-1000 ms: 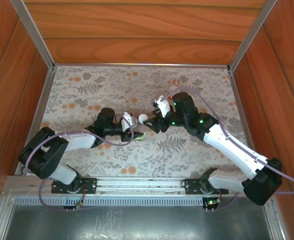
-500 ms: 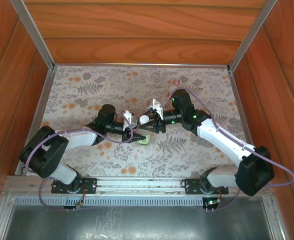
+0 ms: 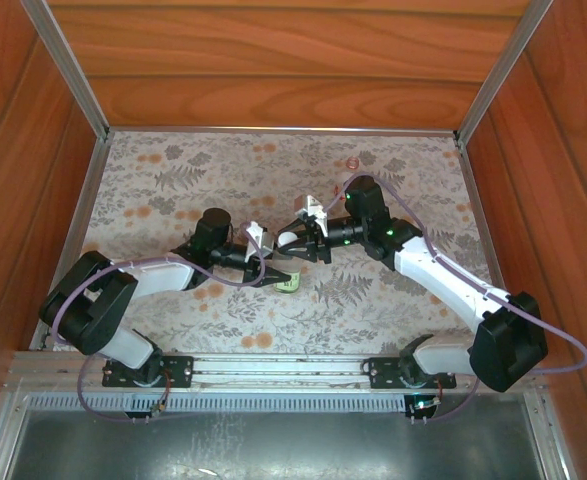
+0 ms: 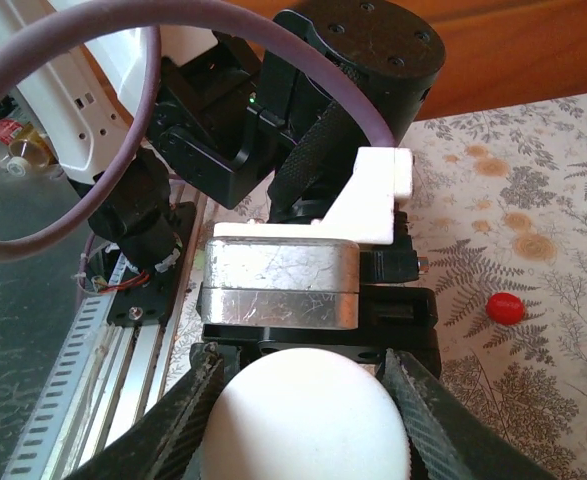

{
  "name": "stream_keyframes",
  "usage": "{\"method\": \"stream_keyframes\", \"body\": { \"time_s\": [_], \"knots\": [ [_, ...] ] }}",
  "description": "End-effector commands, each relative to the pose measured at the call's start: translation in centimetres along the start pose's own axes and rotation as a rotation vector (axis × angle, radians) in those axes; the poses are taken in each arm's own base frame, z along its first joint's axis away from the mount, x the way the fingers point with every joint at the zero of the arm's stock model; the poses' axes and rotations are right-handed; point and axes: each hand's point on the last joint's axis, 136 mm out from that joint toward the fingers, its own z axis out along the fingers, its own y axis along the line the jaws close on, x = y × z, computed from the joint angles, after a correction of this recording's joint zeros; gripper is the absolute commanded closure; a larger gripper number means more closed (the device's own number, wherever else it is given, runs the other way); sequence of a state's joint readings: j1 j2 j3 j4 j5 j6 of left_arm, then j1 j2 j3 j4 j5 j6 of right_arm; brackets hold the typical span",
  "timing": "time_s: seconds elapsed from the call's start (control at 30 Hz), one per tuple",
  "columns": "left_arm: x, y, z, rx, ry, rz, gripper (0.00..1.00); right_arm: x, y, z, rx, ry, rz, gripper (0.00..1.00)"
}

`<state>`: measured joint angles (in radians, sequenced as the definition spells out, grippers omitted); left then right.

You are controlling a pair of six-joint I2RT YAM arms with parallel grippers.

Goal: Screw on the bottle caps

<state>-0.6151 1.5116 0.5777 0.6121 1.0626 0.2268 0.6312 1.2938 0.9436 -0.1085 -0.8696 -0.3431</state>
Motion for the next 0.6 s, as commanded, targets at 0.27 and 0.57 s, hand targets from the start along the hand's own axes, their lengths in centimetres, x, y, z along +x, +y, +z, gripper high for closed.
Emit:
{"method": "stream_keyframes", "body": {
  "time_s": [0.27, 0.57],
  "knots": [
    [-0.9, 7.8, -3.0, -0.570, 0.058, 0.067, 0.44, 0.7, -4.4, -0.1, 0.407, 0.041, 0.093, 0.96],
    [-2.3, 8.6, -3.0, -0.742, 0.031, 0.125, 0.44, 0.6, -7.3, -0.7, 0.878, -0.079, 0.225, 1.00]
  ]
}}
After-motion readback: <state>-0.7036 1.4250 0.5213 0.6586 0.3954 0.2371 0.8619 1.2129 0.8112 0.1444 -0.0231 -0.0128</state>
